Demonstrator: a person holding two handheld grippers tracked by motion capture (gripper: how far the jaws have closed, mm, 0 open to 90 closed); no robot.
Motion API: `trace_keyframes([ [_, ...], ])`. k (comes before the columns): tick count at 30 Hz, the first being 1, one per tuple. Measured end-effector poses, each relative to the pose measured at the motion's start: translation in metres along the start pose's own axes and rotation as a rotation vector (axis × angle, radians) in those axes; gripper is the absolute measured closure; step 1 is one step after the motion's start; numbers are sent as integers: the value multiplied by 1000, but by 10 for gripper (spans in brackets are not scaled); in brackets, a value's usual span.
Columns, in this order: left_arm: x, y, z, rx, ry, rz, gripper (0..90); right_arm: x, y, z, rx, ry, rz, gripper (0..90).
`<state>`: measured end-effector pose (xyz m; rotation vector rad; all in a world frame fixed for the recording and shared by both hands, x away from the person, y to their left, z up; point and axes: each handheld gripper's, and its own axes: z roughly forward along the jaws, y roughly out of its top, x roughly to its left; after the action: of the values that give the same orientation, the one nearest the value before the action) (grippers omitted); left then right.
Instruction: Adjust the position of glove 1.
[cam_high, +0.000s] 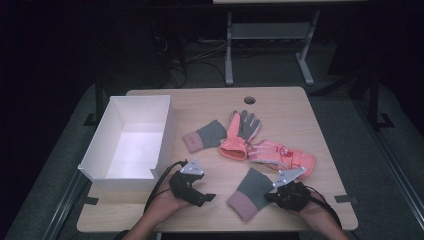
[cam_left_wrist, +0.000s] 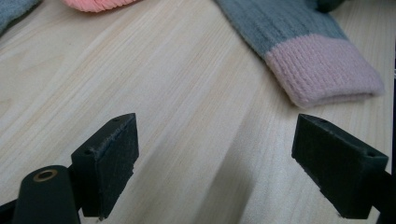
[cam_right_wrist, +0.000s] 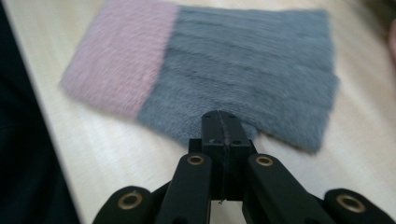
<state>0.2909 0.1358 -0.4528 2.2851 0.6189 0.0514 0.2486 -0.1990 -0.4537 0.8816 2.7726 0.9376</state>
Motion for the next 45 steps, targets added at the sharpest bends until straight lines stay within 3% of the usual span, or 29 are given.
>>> trace_keyframes([
  [4,0,0,1,-3,1,0,144,6,1,-3,-37,6,-26,900],
  [9,-1,1,1,-2,-3,-2,144,16,20,4,-105,47,-68,900],
  [13,-1,1,1,-1,-3,0,144,20,31,17,-82,62,-107,900],
  [14,-1,1,1,0,-3,3,144,21,35,27,-48,43,-122,900],
  [21,-2,1,1,0,-6,9,144,13,54,44,-53,12,-110,900],
  [25,-2,1,0,0,-6,9,144,13,57,45,-72,20,-102,900],
  [33,-3,3,2,5,3,9,144,1,45,21,-170,29,-50,660],
  [35,-1,4,1,14,10,22,144,-3,40,15,-180,21,-31,560],
  [36,-1,5,2,1,10,2,144,-5,38,12,-185,15,-22,544],
  [39,1,7,2,10,20,8,144,-10,31,5,-191,2,2,473],
  [44,2,10,3,-17,17,-29,148,-13,20,-7,-198,-19,27,378],
  [45,3,12,3,-15,23,-22,148,-13,17,-9,-199,-20,30,362],
])
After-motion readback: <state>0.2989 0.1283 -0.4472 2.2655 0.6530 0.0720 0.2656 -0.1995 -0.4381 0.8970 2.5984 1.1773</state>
